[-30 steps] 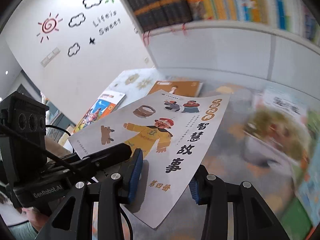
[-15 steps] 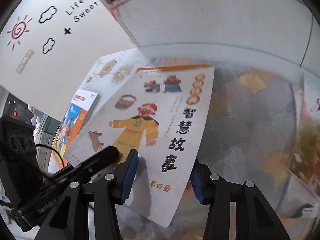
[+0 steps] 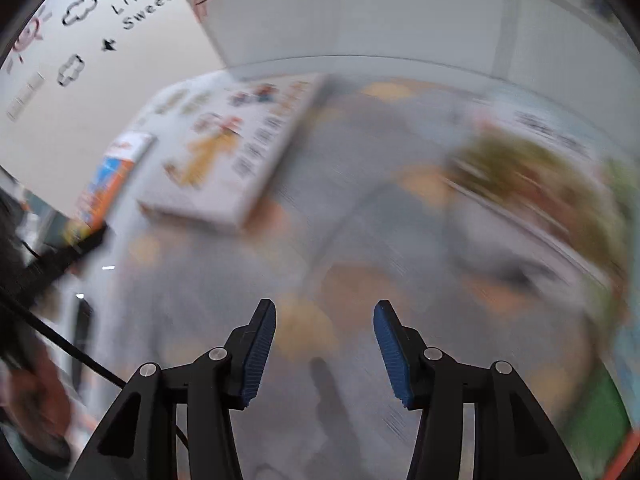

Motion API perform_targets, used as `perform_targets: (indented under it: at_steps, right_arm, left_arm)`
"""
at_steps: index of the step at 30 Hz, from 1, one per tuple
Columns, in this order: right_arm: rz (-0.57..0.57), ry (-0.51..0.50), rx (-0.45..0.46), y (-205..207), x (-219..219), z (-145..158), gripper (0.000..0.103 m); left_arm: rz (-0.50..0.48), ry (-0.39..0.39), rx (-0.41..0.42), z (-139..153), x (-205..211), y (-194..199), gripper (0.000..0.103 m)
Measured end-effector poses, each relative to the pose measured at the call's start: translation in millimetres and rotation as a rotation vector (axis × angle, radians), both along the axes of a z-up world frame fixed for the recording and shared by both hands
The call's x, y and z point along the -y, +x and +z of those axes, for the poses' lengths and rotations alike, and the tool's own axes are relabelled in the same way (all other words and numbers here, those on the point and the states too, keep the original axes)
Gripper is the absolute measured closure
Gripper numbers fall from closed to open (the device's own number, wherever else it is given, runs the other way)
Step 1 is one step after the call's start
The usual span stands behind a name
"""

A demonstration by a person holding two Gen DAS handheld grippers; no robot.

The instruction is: Organize books

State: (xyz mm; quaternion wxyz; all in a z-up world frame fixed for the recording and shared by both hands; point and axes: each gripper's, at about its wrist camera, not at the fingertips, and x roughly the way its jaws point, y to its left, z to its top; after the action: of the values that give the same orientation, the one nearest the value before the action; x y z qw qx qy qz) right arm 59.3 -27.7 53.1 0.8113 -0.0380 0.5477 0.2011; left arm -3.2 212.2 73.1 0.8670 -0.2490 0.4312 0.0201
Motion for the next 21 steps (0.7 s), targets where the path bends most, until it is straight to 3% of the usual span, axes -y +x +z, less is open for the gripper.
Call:
perform_targets:
  at_steps: [3, 6, 7, 9, 10, 11, 16, 21]
  right_arm:
    - [-0.065, -0.112, 0.022, -43, 45, -12, 0.05]
    - [-0.137, -0.152, -0.033, -72, 83, -31, 0.05]
    - [-0.151, -0.143, -0.008, -78, 90, -30, 0.046]
    - [-0.191, -0.184, 0.059, -89, 101, -33, 0.025]
    - [-0.2, -0.181, 0.061, -90, 104, -37, 0.005]
    - [-0.22, -0.157, 0.053, -90, 110, -43, 0.0]
    - [-0.215, -0.149, 0.1, -99, 117, -43, 0.0]
    - [-0.247, -0.109, 0.247, -119, 118, -49, 0.0]
  left_arm:
    - [-0.055, -0.017, 0.018, 13, 26, -4, 0.07]
    - [-0.117, -0.016, 0.037, 26, 54, -2, 0.07]
    - [-0.132, -0.014, 0.041, 30, 61, -4, 0.07]
    - [-0.174, -0.004, 0.058, 40, 80, -6, 0.07]
    - [-0.192, 0.0, 0.067, 46, 88, -8, 0.068]
    - [-0.213, 0.002, 0.077, 52, 98, -11, 0.068]
    - [-0.278, 0.011, 0.082, 62, 129, -26, 0.067]
    - [-0.316, 0.009, 0.064, 58, 144, -37, 0.067]
